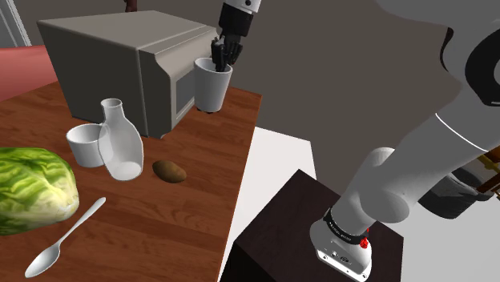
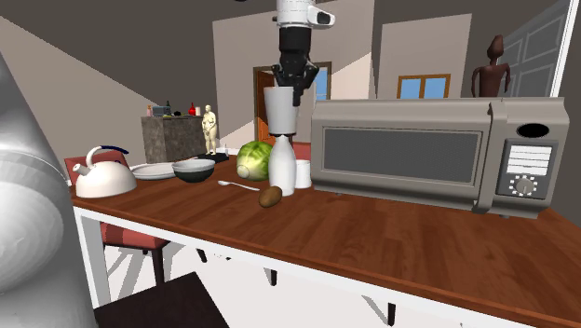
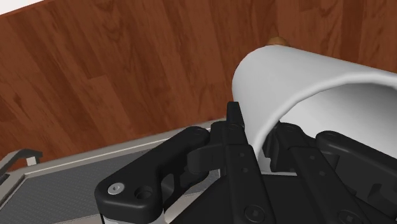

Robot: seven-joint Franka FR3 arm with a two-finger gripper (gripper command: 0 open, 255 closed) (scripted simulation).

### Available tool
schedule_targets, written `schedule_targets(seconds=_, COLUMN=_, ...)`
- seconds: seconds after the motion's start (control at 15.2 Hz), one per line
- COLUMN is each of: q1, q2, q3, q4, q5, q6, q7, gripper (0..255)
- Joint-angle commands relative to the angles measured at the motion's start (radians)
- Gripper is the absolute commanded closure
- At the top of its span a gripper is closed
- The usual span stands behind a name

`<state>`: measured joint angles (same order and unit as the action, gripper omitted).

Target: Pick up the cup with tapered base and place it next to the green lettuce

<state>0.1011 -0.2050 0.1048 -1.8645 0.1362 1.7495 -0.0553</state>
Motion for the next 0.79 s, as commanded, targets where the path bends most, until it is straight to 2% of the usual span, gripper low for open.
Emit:
schedule_targets(seconds=0.0, q1=0.018, q2=0.000, q3=0.028, q4=-0.003, q5=0.002, q6=0.009, q7=0.047, gripper=255)
schedule_targets(seconds=0.73, q1=0.123, q2=0.058, q3=0.199, q4=0.059, q5=-0.011, q6=0.036, q7=0.323, gripper=255)
